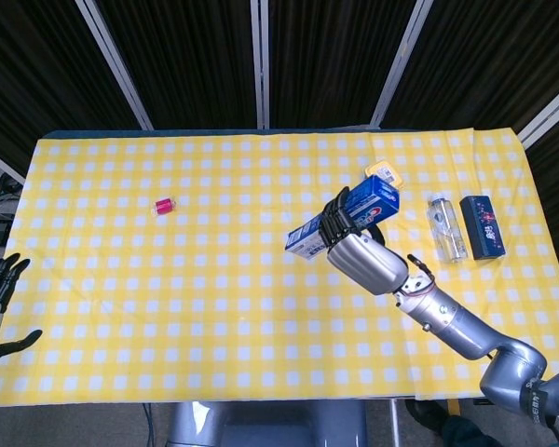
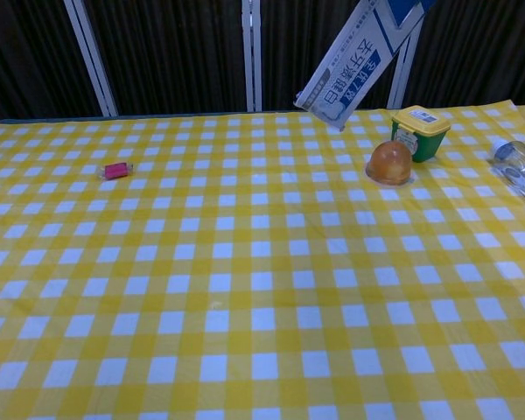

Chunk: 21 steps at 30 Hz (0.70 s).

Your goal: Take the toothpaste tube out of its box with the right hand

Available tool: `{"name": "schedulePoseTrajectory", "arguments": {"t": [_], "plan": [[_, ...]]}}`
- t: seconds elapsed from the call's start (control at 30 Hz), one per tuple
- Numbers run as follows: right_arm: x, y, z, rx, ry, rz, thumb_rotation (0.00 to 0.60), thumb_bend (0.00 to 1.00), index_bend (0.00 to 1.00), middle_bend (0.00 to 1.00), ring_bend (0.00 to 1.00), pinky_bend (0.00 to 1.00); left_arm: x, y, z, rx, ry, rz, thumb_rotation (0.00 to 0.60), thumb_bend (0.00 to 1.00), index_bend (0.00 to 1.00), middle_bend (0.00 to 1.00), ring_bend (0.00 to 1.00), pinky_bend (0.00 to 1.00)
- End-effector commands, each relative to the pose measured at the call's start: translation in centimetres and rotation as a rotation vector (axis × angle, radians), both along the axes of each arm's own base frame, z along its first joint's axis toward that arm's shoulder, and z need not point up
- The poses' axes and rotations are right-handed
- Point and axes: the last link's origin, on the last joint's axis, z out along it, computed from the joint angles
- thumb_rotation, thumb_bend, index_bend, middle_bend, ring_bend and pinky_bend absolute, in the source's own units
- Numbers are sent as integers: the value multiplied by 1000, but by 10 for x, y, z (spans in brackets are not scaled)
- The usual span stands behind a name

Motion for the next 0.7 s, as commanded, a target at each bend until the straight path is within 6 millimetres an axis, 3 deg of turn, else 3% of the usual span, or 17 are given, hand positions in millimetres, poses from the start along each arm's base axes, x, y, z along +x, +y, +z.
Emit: {"name": "schedulePoseTrajectory", "arguments": {"t": [0.03,0.5,0.7], "plan": [[3,1,4,-38,18,38,600,227,371,340,314,266,0,0,0,0,0,0,600,0,0,0,0,0],[-5,-1,6,-49,-9,9,600,227,367,339,307,265,0,0,-1,-1,1,1,600,0,0,0,0,0],[-23,-14,23,-12,-246,-169,600,228,368,344,307,276,0,0,1,3,-5,3,600,0,0,0,0,0]]}}
